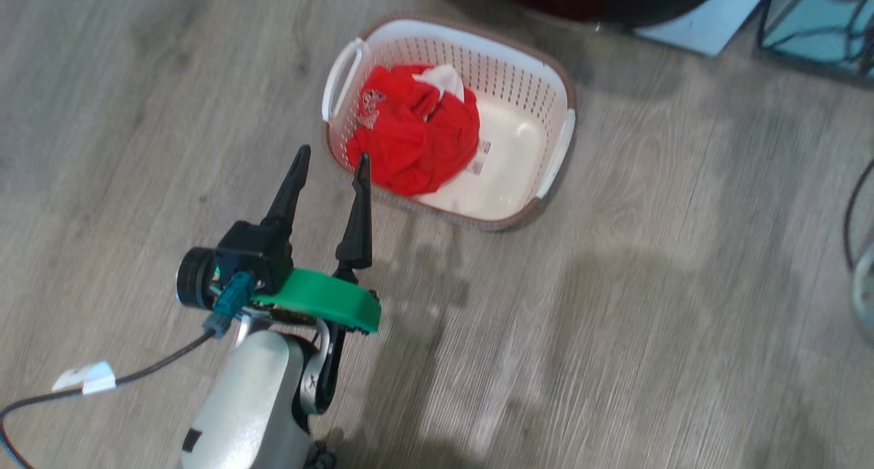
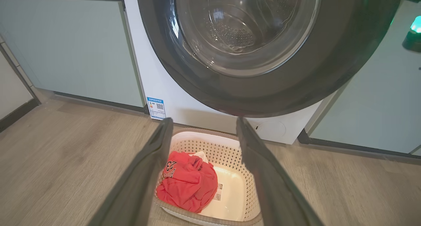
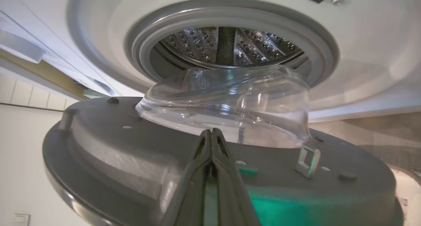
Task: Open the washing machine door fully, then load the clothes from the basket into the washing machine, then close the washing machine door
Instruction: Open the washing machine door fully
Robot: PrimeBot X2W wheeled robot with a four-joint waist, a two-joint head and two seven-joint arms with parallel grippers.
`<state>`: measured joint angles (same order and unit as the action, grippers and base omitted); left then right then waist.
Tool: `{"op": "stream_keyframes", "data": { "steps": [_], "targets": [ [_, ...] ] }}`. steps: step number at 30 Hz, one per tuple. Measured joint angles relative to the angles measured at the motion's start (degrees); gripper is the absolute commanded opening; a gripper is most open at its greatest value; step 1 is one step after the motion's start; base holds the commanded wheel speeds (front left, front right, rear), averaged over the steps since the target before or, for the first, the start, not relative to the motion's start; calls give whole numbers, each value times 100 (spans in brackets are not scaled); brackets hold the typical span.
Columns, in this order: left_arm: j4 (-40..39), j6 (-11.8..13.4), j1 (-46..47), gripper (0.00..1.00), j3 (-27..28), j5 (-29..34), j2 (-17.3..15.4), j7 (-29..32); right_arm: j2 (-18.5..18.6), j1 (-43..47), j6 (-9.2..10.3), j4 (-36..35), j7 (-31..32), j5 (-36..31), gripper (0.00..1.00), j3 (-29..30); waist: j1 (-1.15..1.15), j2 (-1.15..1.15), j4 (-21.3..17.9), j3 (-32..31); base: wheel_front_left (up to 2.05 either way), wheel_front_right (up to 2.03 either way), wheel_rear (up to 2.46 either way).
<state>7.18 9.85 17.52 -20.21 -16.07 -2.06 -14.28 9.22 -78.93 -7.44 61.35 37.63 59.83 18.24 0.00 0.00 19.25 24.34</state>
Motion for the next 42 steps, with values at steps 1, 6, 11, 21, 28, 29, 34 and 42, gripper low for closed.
{"op": "stream_keyframes", "data": {
  "steps": [1, 6, 11, 21, 28, 29, 34, 42],
  "targets": [
    [2, 0, -29, 100, 0, 1, 0, 0, -34, 102, 0, -27, 37, 99, 0, 20, 0, 0, 7, -68, 0, 0, 0],
    [37, 40, -177, 100, 3, 57, -1, 0, -152, 595, 0, -163, 167, 271, 0, -5, 0, 0, 52, -408, 0, 0, 0],
    [77, 40, -421, 100, 15, 102, -4, 0, -216, 1059, 0, -211, 241, 437, 0, -69, 0, 0, 116, -739, 0, 0, 0],
    [104, 42, -750, 100, 115, 154, -12, 0, -398, 1919, 0, -350, 523, 714, 0, -323, 0, 0, 312, -1260, 0, 0, 0],
    [113, 37, -915, 100, 214, 282, -18, 0, -460, 2341, 0, -590, 753, 1102, 0, -691, 0, 0, 512, -1447, 0, 0, 0],
    [116, 36, -938, 100, 219, 301, -19, 0, -459, 2381, 0, -606, 788, 1258, 0, -791, 0, 0, 548, -1461, 0, 0, 0],
    [136, -5, -970, 100, 261, 304, -20, 0, -471, 2605, 0, -717, 790, 2038, 0, -1439, 0, 0, 740, -1532, 0, 0, 0],
    [96, -7, -1134, 100, 358, 356, -22, 0, -483, 2939, 0, -937, 564, 3115, 0, -2629, 0, 0, 1080, -1688, 0, 0, 0]
  ]
}}
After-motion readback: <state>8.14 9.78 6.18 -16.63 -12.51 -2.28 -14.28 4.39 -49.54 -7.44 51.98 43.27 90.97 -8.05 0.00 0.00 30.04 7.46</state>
